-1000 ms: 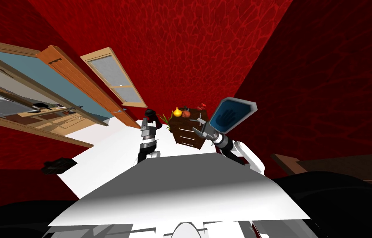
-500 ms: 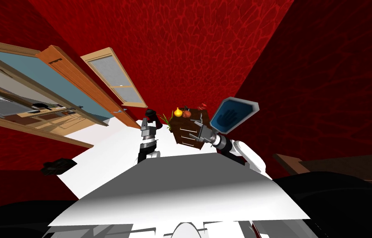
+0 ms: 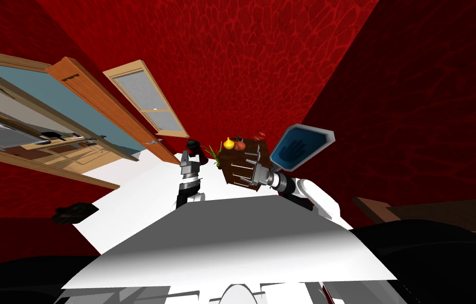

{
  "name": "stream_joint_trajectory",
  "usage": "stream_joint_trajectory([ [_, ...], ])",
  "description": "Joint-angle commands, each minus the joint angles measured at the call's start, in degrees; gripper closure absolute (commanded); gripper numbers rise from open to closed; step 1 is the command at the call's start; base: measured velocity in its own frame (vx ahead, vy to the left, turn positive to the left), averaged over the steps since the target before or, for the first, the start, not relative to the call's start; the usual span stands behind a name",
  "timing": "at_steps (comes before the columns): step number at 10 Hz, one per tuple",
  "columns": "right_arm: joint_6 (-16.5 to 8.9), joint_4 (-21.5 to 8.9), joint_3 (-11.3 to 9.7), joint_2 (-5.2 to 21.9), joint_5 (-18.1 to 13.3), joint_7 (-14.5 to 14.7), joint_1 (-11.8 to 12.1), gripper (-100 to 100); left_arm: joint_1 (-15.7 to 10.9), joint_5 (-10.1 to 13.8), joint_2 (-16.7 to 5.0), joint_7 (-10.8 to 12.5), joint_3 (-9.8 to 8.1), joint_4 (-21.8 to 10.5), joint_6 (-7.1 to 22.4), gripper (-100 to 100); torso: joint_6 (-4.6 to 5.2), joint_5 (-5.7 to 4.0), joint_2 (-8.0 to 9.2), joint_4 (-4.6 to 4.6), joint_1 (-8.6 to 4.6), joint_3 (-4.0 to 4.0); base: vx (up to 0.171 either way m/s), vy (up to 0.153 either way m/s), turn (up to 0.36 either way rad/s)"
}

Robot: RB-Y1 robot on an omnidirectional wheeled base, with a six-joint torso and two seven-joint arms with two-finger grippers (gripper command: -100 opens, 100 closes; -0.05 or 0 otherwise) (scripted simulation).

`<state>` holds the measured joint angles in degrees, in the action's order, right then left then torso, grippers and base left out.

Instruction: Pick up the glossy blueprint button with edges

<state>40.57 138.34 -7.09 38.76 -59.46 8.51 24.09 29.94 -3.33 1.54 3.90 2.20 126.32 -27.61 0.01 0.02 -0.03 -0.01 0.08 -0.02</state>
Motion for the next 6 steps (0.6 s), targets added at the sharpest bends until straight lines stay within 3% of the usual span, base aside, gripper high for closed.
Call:
stream_joint_trajectory([
  [1, 1.49, 0.02, -0.67, 2.78, -2.86, 1.42, -0.53, -100, 0.0, 0.0, 0.0, 0.0, 0.0, 0.0, 0.0, 0, 0.0, 0.0, 0.0, 0.0, 0.0, 0.0, 0.016, 0.031, -0.001],
  [2, 1.49, 0.02, -0.67, 2.78, -4.7, 1.42, -0.53, -100, 0.0, 0.0, 0.0, 0.0, 0.0, 0.0, 0.0, 0, -0.01, 0.0, -0.02, 0.0, 0.02, -0.01, 0.016, 0.037, -0.001],
  [3, 2.73, -0.26, -1.49, 5.07, -6.83, 2.52, -1.52, -100, 0.0, 0.0, 0.0, 0.0, 0.0, 0.0, 0.0, 0, -0.01, 0.01, -0.03, -0.01, 0.04, -0.02, 0.016, 0.049, 0.003],
  [5, 2.73, -0.26, -1.49, 5.48, -9.5, 2.52, -1.52, -100, 0.0, 0.0, 0.0, 0.0, 0.0, 0.0, 0.0, 0, 0.0, 0.01, -0.04, -0.01, 0.05, -0.03, 0.014, 0.03, -0.001],
  [6, 3.97, -0.65, -2.33, 8.16, -11.19, 3.59, -2.63, -100, 0.0, 0.0, 0.0, 0.0, 0.0, 0.0, 0.0, 0, -0.01, 0.0, -0.03, -0.01, -0.01, -0.02, 0.017, 0.033, 0.009],
])
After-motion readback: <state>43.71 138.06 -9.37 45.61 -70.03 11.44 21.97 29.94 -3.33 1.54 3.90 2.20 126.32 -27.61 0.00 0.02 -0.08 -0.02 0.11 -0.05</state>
